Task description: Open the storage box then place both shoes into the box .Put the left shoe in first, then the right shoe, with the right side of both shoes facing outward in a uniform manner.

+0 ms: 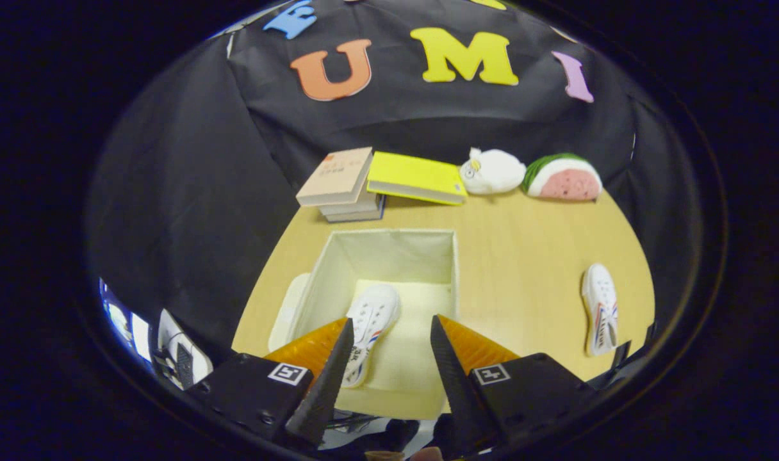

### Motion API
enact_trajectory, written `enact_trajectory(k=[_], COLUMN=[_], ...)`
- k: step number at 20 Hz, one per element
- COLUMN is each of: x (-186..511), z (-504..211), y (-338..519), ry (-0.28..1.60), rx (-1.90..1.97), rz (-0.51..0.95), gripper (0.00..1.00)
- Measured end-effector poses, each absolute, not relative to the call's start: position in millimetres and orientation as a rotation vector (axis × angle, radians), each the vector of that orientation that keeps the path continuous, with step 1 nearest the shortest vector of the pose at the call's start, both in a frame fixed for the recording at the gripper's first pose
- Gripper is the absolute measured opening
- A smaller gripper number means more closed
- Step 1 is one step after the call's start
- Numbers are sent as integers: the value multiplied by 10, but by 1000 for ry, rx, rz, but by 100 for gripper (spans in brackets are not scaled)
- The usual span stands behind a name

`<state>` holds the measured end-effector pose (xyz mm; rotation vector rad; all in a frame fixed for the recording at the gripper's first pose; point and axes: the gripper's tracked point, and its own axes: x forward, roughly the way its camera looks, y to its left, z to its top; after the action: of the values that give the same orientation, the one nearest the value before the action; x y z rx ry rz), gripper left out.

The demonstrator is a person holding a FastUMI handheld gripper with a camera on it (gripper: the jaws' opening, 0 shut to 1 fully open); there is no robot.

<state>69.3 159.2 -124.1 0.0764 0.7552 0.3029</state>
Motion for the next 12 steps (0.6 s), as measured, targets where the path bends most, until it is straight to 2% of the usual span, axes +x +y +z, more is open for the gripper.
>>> enact_trajectory(k=[1,4,12], x=[673,563,469], z=[-1156,-1031,-1359], y=[1391,757,-728], ry=[706,627,670], rx=[55,35,107], rz=[278,186,2], gripper=[80,100,100])
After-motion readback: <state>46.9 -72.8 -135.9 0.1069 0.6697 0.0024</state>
